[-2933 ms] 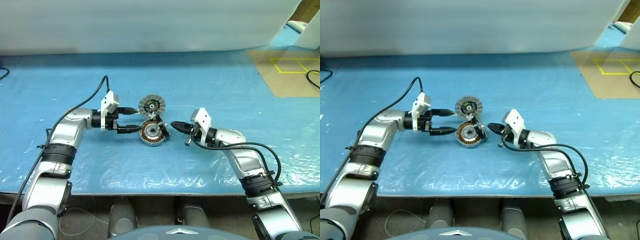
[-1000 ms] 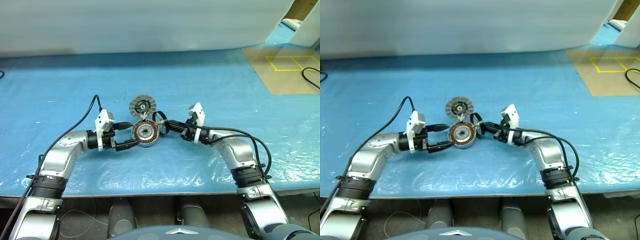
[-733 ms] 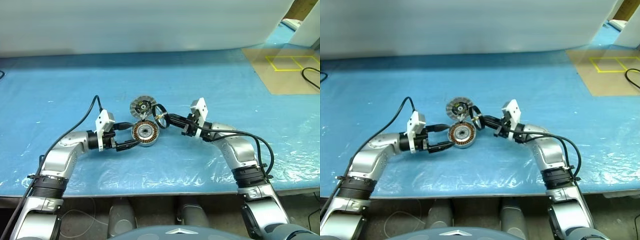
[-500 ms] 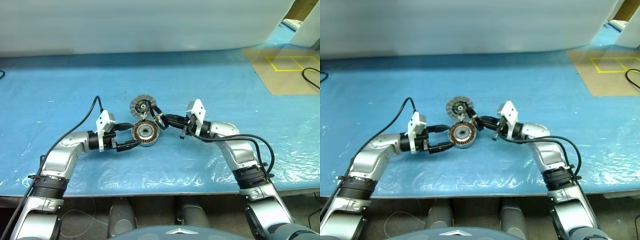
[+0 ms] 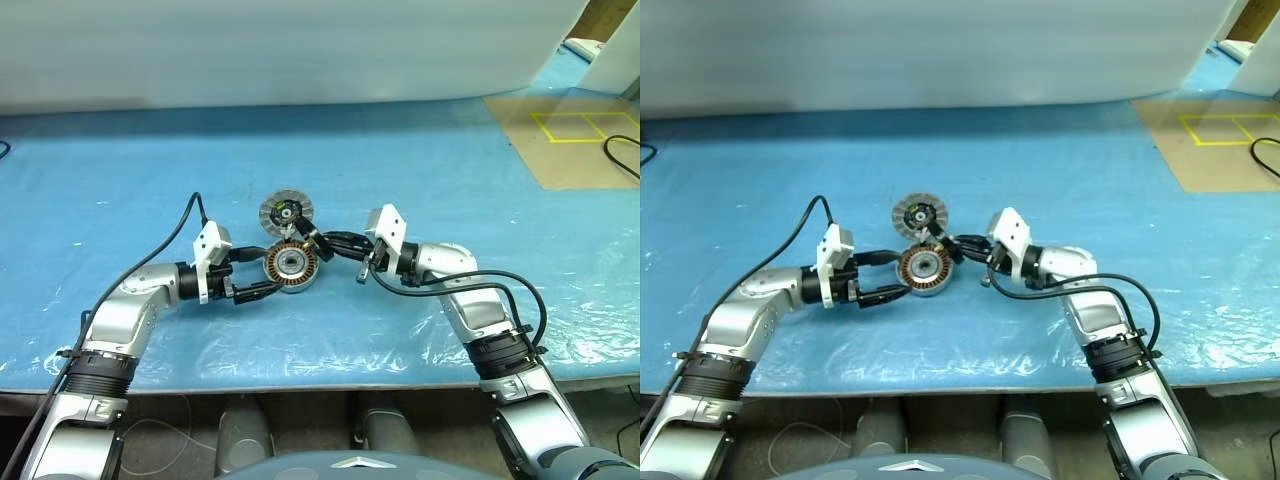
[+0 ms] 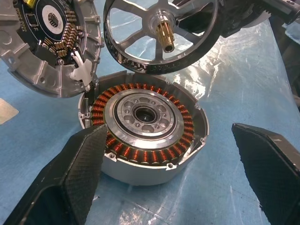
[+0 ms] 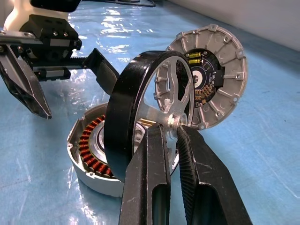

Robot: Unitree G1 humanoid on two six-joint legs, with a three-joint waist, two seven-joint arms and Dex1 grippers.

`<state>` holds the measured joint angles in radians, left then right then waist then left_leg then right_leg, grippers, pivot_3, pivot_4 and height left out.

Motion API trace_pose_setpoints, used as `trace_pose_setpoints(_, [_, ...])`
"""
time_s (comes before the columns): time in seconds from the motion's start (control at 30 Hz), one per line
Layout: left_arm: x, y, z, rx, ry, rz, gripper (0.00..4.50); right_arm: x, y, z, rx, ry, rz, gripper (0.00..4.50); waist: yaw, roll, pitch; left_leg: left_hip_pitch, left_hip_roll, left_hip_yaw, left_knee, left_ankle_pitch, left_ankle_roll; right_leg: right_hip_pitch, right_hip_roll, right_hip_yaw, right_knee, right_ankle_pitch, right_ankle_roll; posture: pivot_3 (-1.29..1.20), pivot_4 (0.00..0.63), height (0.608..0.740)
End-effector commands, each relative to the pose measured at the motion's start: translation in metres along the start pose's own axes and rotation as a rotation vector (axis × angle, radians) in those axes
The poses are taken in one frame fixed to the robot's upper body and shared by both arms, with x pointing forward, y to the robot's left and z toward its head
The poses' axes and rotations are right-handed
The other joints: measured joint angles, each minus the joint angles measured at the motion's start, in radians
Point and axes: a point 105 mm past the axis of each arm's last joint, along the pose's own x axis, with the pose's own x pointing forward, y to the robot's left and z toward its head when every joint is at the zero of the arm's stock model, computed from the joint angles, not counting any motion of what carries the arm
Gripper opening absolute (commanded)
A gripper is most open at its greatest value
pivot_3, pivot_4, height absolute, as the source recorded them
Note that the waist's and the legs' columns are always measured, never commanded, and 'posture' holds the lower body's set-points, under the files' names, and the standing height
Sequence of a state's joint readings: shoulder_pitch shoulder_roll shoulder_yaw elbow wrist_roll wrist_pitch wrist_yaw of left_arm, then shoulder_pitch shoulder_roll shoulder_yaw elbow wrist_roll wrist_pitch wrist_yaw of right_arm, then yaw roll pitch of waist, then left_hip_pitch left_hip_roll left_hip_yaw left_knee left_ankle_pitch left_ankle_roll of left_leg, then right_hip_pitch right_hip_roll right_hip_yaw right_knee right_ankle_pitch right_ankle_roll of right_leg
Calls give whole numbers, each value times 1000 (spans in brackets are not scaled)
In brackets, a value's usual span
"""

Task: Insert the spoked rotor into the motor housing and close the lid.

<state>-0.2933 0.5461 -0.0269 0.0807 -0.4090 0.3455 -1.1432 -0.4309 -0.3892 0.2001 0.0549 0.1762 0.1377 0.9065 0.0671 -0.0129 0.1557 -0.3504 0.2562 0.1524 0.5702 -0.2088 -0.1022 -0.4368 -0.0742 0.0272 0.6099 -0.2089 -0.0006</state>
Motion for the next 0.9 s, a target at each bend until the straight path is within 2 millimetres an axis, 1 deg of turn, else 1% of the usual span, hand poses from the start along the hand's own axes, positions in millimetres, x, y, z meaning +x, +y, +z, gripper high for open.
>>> trace_pose_setpoints(0.03, [-2, 1, 5, 24, -19, 6, 4500, -11, -17, 4, -68, 12, -78, 22, 1, 0, 0, 0, 0, 0, 0, 0, 0, 0, 0, 0, 0, 0, 0, 0, 150, 740])
trace_pose_setpoints(0.23, [-1, 1, 5, 22, -22, 4, 4500, -33, -38, -12, -159, 123, -148, 22, 1, 0, 0, 0, 0, 0, 1, 0, 0, 0, 0, 0, 0, 0, 0, 0, 150, 740])
trace_pose_setpoints(0.33, [0, 0, 5, 22, -24, 2, 4500, -37, -42, -13, -187, 141, -153, 22, -2, 0, 0, 0, 0, 0, 1, 0, 0, 0, 0, 0, 0, 0, 0, 0, 150, 740])
trace_pose_setpoints(0.4, [1, 0, 5, 22, -25, 0, 4500, -37, -41, -14, -204, 149, -138, 22, -4, 0, 0, 0, 0, 0, 1, 0, 0, 0, 1, 1, 0, 0, 0, 0, 150, 740])
trace_pose_setpoints(0.43, [1, 0, 5, 23, -25, 0, 4500, -37, -38, -15, -222, 158, -120, 691, -5, 0, 0, 0, 0, 0, 1, 0, 0, 0, 1, 1, 0, 0, 0, 0, 150, 740])
trace_pose_setpoints(0.5, [1, 0, 5, 23, -25, 1, 4500, -36, -32, -16, -235, 161, -86, 1250, -4, 0, 0, 0, 0, 0, 1, 0, 0, 0, 1, 1, 0, 0, 0, 0, 150, 740])
trace_pose_setpoints(0.6, [1, 0, 5, 22, -23, 4, 4500, -35, -26, -10, -200, 113, -58, 2234, -4, 0, 0, 0, 0, 0, 1, 0, 0, 0, 0, 1, 0, 0, 0, 0, 150, 740])
trace_pose_setpoints(0.8, [0, 1, 4, 18, -20, 7, 4500, -41, -32, -4, -173, 97, -51, 2234, -3, 0, 0, 0, 0, 0, 2, 0, 0, 0, 0, 1, 1, 0, 0, 0, 150, 740])
trace_pose_setpoints(0.9, [0, 2, 4, 19, -22, 8, 4500, -40, -34, 5, -122, 68, -39, 2234, -3, 0, 0, 0, 0, 0, 2, 0, 0, 0, 0, 1, 1, 0, 0, 0, 150, 740])
